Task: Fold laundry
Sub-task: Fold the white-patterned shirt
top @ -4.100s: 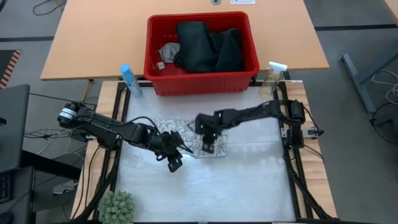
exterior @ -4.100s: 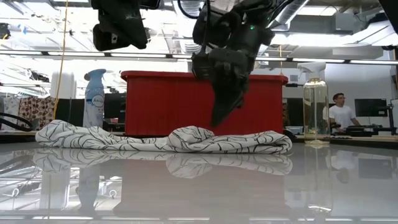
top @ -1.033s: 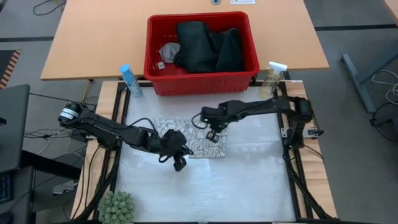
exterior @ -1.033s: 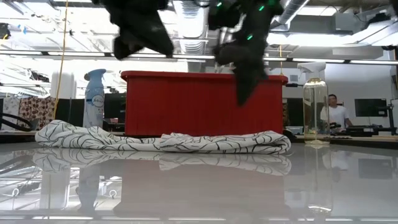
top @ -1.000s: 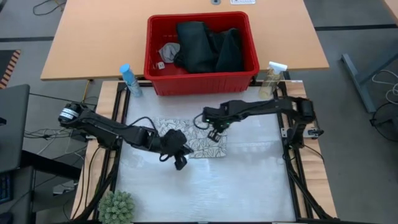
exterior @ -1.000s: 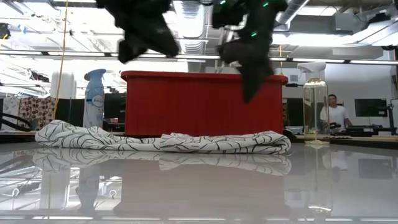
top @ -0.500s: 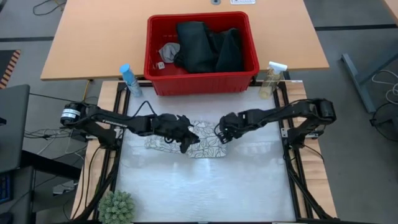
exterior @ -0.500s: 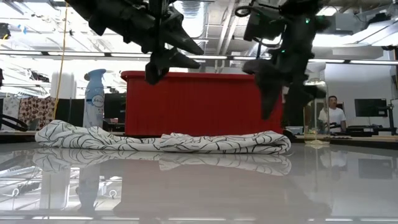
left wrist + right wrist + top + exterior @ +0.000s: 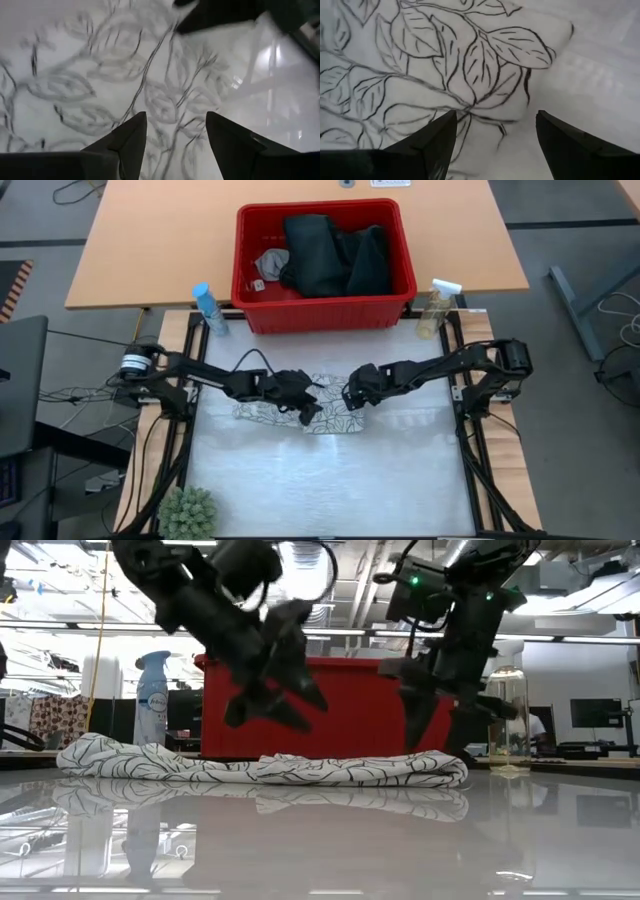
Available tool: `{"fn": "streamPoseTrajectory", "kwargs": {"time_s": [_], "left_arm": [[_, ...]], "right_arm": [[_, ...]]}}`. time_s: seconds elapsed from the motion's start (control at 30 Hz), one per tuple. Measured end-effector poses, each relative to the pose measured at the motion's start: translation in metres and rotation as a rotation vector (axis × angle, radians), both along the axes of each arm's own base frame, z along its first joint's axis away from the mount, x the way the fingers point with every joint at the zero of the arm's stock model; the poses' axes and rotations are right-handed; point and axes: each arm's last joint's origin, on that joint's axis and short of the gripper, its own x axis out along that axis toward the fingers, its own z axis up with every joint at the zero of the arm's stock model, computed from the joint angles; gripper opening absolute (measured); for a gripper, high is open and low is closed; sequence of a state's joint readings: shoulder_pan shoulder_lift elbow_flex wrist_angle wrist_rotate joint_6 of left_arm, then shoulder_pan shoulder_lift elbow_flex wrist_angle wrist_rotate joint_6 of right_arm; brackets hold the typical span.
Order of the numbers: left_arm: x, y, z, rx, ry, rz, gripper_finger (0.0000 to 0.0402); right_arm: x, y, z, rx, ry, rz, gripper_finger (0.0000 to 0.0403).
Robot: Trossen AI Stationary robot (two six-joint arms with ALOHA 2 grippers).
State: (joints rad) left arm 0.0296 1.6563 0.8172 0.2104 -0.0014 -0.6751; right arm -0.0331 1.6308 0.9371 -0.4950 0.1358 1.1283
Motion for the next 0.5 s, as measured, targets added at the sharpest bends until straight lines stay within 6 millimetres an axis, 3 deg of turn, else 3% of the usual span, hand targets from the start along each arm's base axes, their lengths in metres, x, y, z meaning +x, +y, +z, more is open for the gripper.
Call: {"fn": "streamPoseTrajectory", "kwargs": {"time_s": [0.33, 0.5], "left_arm": [[0.01, 0.001, -0.032, -0.02, 0.101, 0.04, 0.0194], [0.013, 0.002, -0.042, -0.04, 0.125, 0.039, 0.0194]], "right_arm": [[0.011, 0.007, -0.026, 0.042, 0.042, 0.018, 0.0291], [0.011, 0.008, -0.031, 0.05, 0.063, 0.002, 0.0259]]}}
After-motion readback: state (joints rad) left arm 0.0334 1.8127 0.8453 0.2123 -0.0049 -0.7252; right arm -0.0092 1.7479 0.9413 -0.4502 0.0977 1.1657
